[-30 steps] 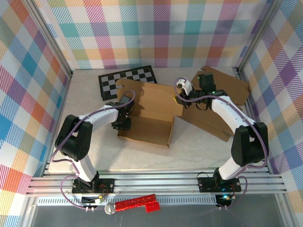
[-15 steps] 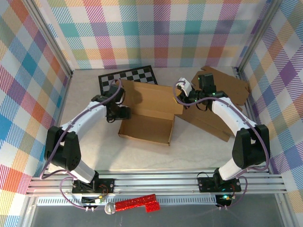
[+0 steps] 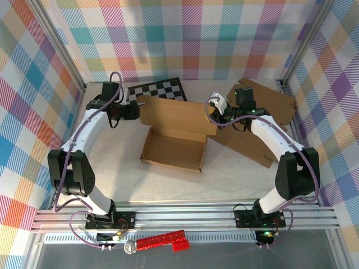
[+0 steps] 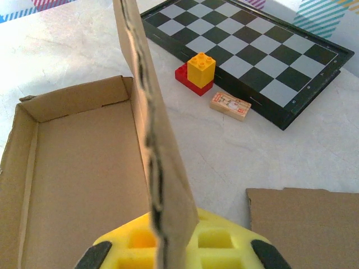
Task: Fold the paper box
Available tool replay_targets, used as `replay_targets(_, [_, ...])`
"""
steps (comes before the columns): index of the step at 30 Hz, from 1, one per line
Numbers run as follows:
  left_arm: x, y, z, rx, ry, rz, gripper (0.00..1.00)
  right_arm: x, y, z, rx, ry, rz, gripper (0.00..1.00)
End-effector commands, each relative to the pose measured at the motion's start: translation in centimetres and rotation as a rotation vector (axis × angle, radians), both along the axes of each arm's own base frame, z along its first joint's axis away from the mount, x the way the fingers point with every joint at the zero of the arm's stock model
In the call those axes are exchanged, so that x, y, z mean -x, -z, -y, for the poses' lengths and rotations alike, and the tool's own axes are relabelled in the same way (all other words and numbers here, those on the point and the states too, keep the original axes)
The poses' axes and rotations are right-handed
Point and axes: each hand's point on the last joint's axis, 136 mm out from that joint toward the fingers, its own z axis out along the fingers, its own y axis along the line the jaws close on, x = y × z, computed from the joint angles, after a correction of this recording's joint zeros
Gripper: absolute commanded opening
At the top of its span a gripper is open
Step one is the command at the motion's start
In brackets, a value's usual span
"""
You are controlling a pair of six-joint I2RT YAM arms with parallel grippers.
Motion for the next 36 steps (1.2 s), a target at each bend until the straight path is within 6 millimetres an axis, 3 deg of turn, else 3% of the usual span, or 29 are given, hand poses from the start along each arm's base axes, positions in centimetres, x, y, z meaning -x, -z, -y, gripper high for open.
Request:
replay_targets(1, [-2.0, -1.5, 3.8, 0.095, 0.226, 0.125, 0.68, 0.6, -0.6, -0.5, -0.012, -0.051, 0.019, 0.0])
replay_targets(10, [-3.2, 0.5, 4.2, 0.079, 0.266, 0.091, 0.66, 0.4, -0.6, -0.8, -0.016, -0.063, 0.01, 0.0])
replay_targets(15, [-3.3, 0.8, 5.6, 0.129, 0.305, 0.058, 0.5, 0.2, -0.3, -0.8, -0.012, -0.06, 0.005, 0.0])
replay_targets(18, [-3.1, 0.8, 6.2, 0.132, 0.324, 0.056, 0.33, 0.1, -0.3, -0.7, -0.009, -0.056, 0.005, 0.0])
replay_targets(23, [-2.6, 0.2, 6.5, 0.145, 0.348, 0.069, 0.2, -0.2, -0.2, -0.6, -0.001, -0.048, 0.007, 0.0])
replay_targets(36, [0.3, -0.1, 7.5, 0.142, 0.394, 0.051, 0.1, -0.6, -0.6, -0.6, -0.003, -0.029, 0.003, 0.0])
